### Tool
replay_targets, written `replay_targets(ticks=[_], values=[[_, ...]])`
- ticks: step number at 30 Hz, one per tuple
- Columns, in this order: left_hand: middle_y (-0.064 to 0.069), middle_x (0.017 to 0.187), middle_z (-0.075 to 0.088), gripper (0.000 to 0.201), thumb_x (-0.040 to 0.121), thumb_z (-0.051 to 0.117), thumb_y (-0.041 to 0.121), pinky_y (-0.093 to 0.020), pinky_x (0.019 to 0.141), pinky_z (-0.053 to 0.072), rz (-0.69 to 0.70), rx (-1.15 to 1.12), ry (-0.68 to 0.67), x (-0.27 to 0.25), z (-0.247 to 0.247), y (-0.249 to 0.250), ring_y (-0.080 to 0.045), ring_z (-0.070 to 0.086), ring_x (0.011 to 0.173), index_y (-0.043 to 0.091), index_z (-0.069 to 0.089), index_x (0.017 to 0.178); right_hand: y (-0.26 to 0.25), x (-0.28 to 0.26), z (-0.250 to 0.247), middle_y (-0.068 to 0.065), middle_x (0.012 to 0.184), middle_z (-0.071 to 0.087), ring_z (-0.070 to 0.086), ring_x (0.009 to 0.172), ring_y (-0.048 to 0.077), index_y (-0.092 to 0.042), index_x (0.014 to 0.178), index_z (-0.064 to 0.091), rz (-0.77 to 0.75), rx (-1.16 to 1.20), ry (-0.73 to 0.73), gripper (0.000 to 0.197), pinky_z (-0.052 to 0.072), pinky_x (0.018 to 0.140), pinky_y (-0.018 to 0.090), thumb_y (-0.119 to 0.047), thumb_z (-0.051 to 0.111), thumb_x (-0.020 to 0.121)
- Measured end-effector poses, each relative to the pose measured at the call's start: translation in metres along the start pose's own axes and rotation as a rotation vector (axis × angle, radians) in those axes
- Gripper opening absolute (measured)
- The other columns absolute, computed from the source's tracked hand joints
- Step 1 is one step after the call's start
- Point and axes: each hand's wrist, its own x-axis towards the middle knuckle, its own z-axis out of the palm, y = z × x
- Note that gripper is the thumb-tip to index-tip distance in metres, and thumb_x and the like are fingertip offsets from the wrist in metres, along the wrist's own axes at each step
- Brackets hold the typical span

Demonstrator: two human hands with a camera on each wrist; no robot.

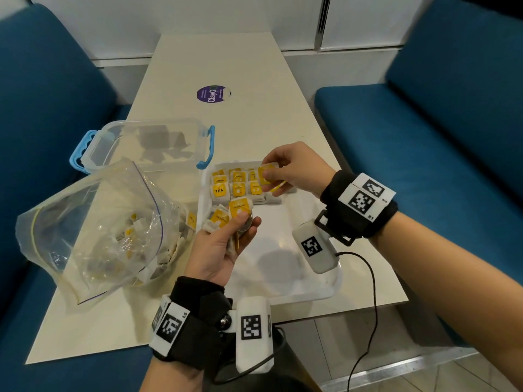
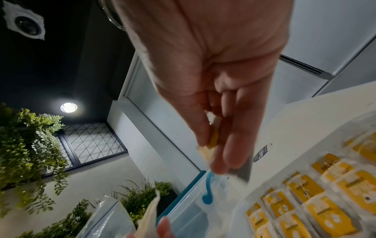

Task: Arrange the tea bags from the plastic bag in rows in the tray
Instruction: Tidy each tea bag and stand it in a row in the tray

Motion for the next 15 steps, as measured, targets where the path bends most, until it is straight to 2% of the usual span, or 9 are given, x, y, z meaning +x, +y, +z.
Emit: replay_targets(ticks=[3, 5, 8, 10, 13, 15], values=[[-0.004, 0.070, 0.070, 0.017, 0.081, 0.059, 0.001, -0.018, 0.054, 0.054, 0.000, -0.020, 0.018, 0.001, -0.003, 0.000, -0.018, 0.071, 0.068, 0.002, 0.061, 0.098, 0.001, 0.002, -0.007, 0.004, 0.089, 0.062, 0.057, 0.057, 0.005, -0.008, 0.097, 0.064, -0.081, -0.259, 0.084, 0.011, 0.045, 0.043, 0.008, -0.010, 0.062, 0.086], [-0.004, 0.070, 0.070, 0.019, 0.079, 0.060, 0.002, -0.018, 0.054, 0.054, 0.003, -0.028, 0.018, 0.001, -0.003, 0.000, -0.018, 0.071, 0.069, 0.003, 0.060, 0.098, 0.001, 0.005, -0.013, 0.001, 0.089, 0.061, 0.050, 0.057, 0.003, -0.010, 0.096, 0.066, -0.126, -0.387, 0.129, 0.012, 0.041, 0.041, 0.006, -0.013, 0.063, 0.085], [-0.004, 0.072, 0.071, 0.025, 0.080, 0.060, 0.002, -0.019, 0.054, 0.054, 0.011, -0.030, 0.024, 0.000, -0.004, -0.001, -0.019, 0.071, 0.070, 0.002, 0.059, 0.105, -0.001, 0.002, -0.021, 0.006, 0.079, 0.062, 0.056, 0.050, 0.006, -0.002, 0.101, 0.061, -0.043, -0.155, -0.007, 0.015, 0.049, 0.042, 0.016, -0.009, 0.061, 0.088], [-0.005, 0.071, 0.070, 0.025, 0.081, 0.059, 0.001, -0.019, 0.054, 0.054, 0.012, -0.032, 0.027, -0.001, -0.003, -0.002, -0.019, 0.071, 0.069, 0.001, 0.058, 0.107, 0.000, 0.000, -0.025, 0.009, 0.074, 0.062, 0.057, 0.045, 0.006, 0.000, 0.101, 0.057, -0.023, -0.062, -0.038, 0.015, 0.050, 0.042, 0.020, -0.008, 0.059, 0.089], [-0.005, 0.073, 0.071, 0.030, 0.081, 0.059, 0.002, -0.019, 0.054, 0.054, 0.005, -0.035, 0.034, -0.002, -0.002, -0.003, -0.019, 0.071, 0.069, 0.001, 0.057, 0.111, 0.007, 0.004, -0.031, 0.018, 0.082, 0.065, 0.057, 0.043, 0.009, -0.003, 0.100, 0.052, -0.023, -0.225, 0.046, 0.011, 0.048, 0.038, 0.019, -0.010, 0.055, 0.092], [-0.006, 0.074, 0.071, 0.030, 0.081, 0.060, 0.002, -0.019, 0.054, 0.054, 0.000, -0.038, 0.035, -0.002, -0.002, -0.004, -0.019, 0.071, 0.069, 0.001, 0.057, 0.111, 0.013, 0.007, -0.033, 0.018, 0.082, 0.065, 0.055, 0.039, 0.009, -0.004, 0.101, 0.049, 0.008, -0.248, 0.015, 0.012, 0.047, 0.037, 0.020, -0.012, 0.054, 0.093]])
